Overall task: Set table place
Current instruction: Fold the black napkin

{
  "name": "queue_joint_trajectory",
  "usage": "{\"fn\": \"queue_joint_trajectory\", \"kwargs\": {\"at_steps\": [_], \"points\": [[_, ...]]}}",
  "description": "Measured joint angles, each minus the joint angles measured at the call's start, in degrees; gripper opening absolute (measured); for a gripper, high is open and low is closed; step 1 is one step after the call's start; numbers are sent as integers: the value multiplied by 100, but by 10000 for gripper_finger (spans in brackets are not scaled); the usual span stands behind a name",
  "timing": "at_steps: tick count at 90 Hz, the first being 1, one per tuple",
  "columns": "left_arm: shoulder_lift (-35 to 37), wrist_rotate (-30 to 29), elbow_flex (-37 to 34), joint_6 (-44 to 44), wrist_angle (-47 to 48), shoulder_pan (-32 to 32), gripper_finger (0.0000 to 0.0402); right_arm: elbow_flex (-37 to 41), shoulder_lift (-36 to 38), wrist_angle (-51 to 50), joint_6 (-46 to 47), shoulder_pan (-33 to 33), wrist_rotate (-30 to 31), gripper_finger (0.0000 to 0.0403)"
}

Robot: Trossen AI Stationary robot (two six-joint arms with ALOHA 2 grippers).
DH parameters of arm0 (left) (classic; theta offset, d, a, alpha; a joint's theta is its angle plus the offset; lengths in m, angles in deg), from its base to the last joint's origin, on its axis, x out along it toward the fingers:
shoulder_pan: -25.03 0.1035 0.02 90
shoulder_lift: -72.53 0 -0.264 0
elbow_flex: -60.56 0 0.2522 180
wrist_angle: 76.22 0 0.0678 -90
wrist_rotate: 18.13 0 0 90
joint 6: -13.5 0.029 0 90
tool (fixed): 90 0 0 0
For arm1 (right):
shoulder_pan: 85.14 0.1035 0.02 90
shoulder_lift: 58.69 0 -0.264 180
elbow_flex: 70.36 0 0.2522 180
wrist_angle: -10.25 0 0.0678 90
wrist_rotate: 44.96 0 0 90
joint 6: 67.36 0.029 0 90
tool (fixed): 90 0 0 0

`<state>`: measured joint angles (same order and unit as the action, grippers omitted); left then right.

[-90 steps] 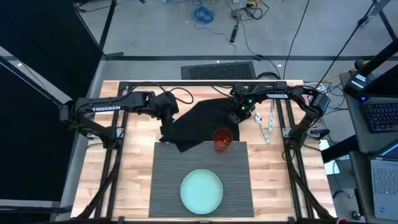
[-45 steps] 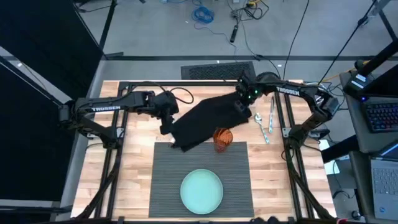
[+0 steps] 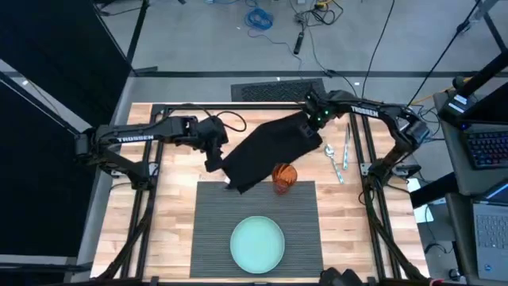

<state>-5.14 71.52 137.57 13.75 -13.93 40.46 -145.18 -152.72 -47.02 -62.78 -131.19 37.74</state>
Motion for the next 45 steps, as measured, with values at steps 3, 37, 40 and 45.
{"fn": "queue_joint_trajectory", "kwargs": {"at_steps": [3,37,40,45], "points": [[0,32,0,2,16,-8,102,1,-17,-37,-46,3,53,39],[-327,-526,-614,676,-251,-197,102,1,-29,-88,-114,-12,878,159],[-401,-719,-686,901,-288,-240,102,1,-29,-75,-106,-8,871,164],[-518,-1015,-758,1243,-447,-303,102,1,-29,-66,-102,-4,866,171]]}}
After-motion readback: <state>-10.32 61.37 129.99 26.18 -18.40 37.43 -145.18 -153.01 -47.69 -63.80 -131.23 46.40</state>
